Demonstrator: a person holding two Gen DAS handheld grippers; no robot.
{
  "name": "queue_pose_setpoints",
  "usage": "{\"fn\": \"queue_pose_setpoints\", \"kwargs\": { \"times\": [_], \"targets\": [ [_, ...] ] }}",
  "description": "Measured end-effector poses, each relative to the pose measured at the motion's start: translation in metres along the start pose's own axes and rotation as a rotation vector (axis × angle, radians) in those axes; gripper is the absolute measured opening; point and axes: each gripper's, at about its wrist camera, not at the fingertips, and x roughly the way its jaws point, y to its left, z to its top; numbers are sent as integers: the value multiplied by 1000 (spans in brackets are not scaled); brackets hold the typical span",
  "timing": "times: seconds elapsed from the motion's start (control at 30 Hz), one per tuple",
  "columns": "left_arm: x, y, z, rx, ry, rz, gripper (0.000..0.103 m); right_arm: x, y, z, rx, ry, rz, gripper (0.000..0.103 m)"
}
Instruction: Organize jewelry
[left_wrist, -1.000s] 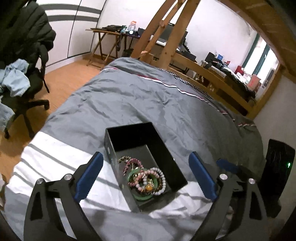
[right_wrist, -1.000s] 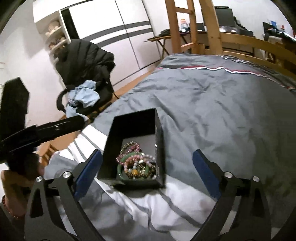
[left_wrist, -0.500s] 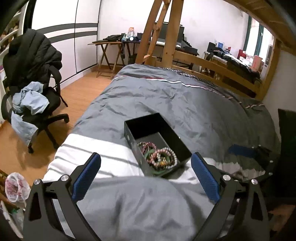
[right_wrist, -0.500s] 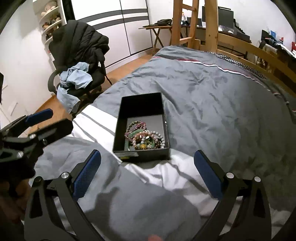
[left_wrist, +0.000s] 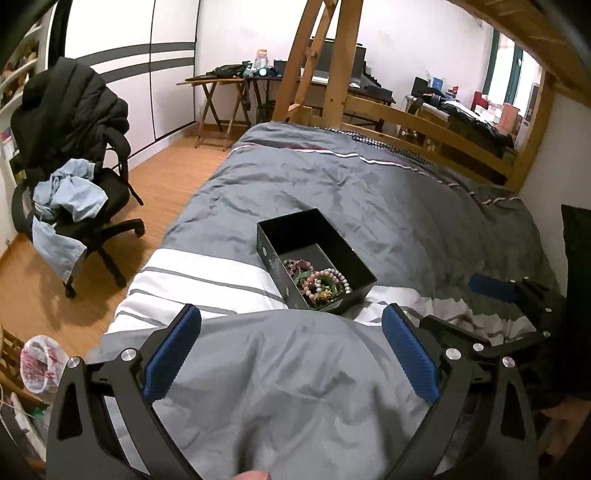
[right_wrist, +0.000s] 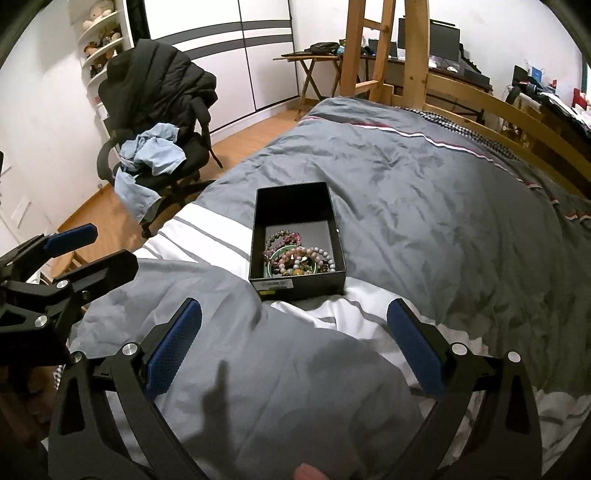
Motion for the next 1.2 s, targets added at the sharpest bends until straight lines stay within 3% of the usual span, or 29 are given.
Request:
{"fn": "queue_pose_setpoints", "kwargs": {
  "times": [0.57, 1.2],
  "targets": [
    [6, 0, -9, 36, 32, 60, 96, -3, -19, -2, 16, -20, 3, 99],
    [11, -3, -11, 52, 54, 52, 96, 1, -22, -4, 36, -25, 26, 99]
  ]
}}
